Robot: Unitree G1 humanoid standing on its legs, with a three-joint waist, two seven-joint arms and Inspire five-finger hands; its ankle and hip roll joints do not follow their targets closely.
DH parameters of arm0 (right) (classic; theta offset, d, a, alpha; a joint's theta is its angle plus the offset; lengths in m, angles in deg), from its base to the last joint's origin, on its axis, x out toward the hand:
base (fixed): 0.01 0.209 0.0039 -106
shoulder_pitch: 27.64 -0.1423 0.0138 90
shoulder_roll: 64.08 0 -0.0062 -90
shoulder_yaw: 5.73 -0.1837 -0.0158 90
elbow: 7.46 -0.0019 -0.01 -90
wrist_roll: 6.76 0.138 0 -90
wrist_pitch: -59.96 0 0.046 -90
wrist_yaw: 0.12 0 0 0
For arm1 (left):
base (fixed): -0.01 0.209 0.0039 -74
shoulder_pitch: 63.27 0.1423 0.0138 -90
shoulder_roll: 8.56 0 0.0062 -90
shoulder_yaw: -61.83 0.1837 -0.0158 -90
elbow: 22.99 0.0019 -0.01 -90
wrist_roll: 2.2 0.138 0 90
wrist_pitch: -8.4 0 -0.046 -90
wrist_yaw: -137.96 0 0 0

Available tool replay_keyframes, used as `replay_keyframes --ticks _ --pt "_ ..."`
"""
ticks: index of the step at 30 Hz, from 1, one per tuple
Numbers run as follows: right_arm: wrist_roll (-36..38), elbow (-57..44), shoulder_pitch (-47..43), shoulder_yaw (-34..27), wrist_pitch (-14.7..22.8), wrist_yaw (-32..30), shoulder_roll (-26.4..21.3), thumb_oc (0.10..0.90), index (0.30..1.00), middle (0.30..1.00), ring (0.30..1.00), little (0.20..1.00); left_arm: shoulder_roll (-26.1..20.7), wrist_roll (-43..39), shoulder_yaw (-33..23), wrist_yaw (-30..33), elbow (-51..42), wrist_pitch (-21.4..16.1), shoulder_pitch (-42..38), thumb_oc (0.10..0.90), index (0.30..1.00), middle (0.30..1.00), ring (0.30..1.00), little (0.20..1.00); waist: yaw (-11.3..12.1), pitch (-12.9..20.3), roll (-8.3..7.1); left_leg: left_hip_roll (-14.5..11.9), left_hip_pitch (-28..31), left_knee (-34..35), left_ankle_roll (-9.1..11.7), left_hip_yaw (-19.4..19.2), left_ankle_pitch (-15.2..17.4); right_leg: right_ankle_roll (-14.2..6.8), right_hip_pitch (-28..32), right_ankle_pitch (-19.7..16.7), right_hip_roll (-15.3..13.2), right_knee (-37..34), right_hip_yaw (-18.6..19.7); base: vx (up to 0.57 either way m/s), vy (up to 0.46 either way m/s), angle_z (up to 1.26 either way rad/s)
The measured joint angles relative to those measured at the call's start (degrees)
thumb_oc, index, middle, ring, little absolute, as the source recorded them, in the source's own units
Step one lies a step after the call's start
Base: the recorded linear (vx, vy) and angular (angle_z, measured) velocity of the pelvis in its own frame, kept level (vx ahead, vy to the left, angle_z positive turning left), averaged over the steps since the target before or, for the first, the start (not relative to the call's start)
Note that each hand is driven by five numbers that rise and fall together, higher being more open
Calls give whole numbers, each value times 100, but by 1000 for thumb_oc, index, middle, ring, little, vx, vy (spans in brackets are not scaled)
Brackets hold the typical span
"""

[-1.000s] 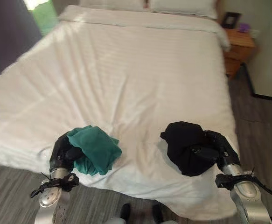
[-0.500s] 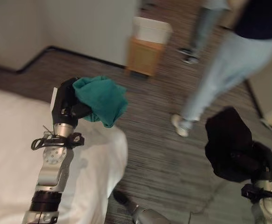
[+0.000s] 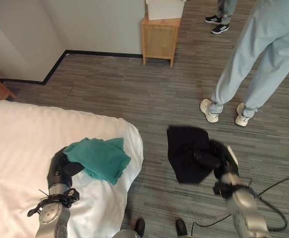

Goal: Pick up bed clothes into laundry basket.

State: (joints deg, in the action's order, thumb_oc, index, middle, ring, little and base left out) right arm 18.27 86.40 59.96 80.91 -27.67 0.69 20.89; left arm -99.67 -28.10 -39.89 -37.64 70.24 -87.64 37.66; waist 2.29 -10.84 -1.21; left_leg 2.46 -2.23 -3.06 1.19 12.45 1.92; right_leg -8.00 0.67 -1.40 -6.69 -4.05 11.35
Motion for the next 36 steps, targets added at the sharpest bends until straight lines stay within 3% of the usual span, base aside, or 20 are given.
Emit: replay_keyframes --ticks 3,4,8,9,14,15,17,18,19,22,24,27,28,29,30,31,32,34,35,36 --pt "33 4 -21 -351 44 -141 -46 400 300 300 300 300 -8 -157 660 -22 9 7 -104 400 300 300 300 300 -50 60 -145 -287 210 416 207 86 -242 130 87 -76 268 -61 -26 2 -117 10" --pt "27 15 -44 -220 43 -358 -302 400 300 300 300 300 -62 -111 1103 -236 10 18 -724 400 300 300 300 300 -311 292 192 -449 449 755 265 86 -478 247 191 -191 387 -110 -21 -14 -42 0" --pt "447 261 960 -183 172 -108 -63 400 300 300 300 300 12 691 662 -216 7 24 -222 400 300 300 300 300 -146 263 175 -374 891 723 266 236 -456 195 699 -104 375 -111 -194 -5 26 17" --pt "457 272 1216 -146 162 -95 -23 400 300 300 300 300 18 697 485 -149 7 22 -87 400 300 300 300 300 -75 265 189 -367 914 723 251 238 -384 294 726 -15 375 -112 -202 1 23 10" --pt "452 740 1545 106 -69 -62 -20 400 300 300 300 300 33 662 87 47 75 107 226 400 300 300 300 300 164 215 239 -274 758 515 162 234 -271 263 544 -6 327 22 -142 -24 37 -4" --pt "449 733 1531 122 -67 -53 -30 400 300 300 300 300 34 608 109 54 86 112 228 400 300 300 300 300 197 208 267 -255 682 432 94 218 -226 251 380 60 343 271 -103 -89 19 -26" --pt "431 659 1321 136 -50 -58 -15 400 300 300 300 300 1 562 223 122 99 112 152 400 300 300 300 300 176 -38 380 -199 428 -6 -106 204 -63 27 -473 274 531 1822 135 -46 -40 -32" --pt "427 581 1200 184 -14 -44 13 400 300 300 300 300 -143 577 314 101 101 116 114 400 300 300 300 300 94 -164 358 -169 342 -174 -93 199 -21 -198 -923 401 568 2689 226 39 -122 -18" --pt "426 575 1176 207 -9 -54 59 400 300 300 300 300 -263 576 412 117 107 117 95 400 300 300 300 300 36 -196 310 -124 346 -192 -91 185 -23 -224 -1052 493 504 2947 320 110 -181 -5" --pt "403 581 1010 291 -5 -117 149 400 300 300 300 300 -438 547 446 134 108 126 -20 400 300 300 300 300 75 -238 289 -88 187 -284 -26 -20 33 157 -1291 853 -15 2906 156 233 -280 -24" --pt "344 561 956 291 3 -111 151 400 300 300 300 300 -494 494 377 168 113 126 -123 400 300 300 300 300 36 -248 300 -199 78 -291 1 83 40 81 -1153 860 -134 2244 347 263 -407 -3" --pt "238 476 996 259 1 -146 127 400 300 300 300 300 -573 437 170 287 234 128 -319 400 300 300 300 300 -22 -239 232 -413 70 -229 285 300 -1 71 -765 848 -145 1505 462 201 -466 31" --pt "195 418 973 233 -2 -188 61 400 300 300 300 300 -567 397 5 360 223 115 -331 400 300 300 300 300 -47 -227 202 -666 208 -17 438 398 -29 -71 -689 467 -34 1430 207 210 -495 35" --pt "174 404 974 145 4 -186 38 400 300 300 300 300 -524 398 -17 377 199 105 -305 400 300 300 300 300 -40 -206 231 -806 251 44 404 419 -14 -51 -697 416 75 1432 73 208 -493 22" --pt "163 421 961 59 24 -218 -42 400 300 300 300 300 -427 401 -26 385 165 93 -240 400 300 300 300 300 -58 -144 363 -1037 253 90 252 461 15 70 -690 450 303 1508 -29 152 -447 8" --pt "131 417 936 -11 27 -229 -281 400 300 300 300 300 -410 401 -83 384 101 79 -237 400 300 300 300 300 -24 -128 396 -1252 181 -43 493 403 -187 295 -780 586 634 1729 -92 136 -484 14" --pt "116 415 947 -99 27 -217 -349 400 300 300 300 300 -462 402 -89 383 97 77 -306 400 300 300 300 300 -20 -155 250 -1247 66 -267 456 364 -266 329 -818 589 612 1813 -163 118 -414 25" --pt "116 400 904 -216 83 -243 -488 400 300 300 300 300 -611 399 -91 413 87 70 -306 400 300 300 300 300 -18 -110 -147 -1265 -122 -553 116 363 -714 704 -935 766 741 2018 -329 153 -361 10" --pt "115 397 891 -251 139 -248 -511 400 300 300 300 300 -622 403 -83 409 87 70 -262 400 300 300 300 300 -4 -70 -225 -1263 -113 -574 -40 367 -888 776 -926 774 814 2020 -339 223 -385 -7" --pt "110 375 878 -334 187 -235 -552 400 300 300 300 300 -616 406 -31 386 87 83 -257 400 300 300 300 300 -13 -77 -284 -1259 -154 -727 43 365 -1088 902 -846 781 871 2004 -318 176 -257 -7"
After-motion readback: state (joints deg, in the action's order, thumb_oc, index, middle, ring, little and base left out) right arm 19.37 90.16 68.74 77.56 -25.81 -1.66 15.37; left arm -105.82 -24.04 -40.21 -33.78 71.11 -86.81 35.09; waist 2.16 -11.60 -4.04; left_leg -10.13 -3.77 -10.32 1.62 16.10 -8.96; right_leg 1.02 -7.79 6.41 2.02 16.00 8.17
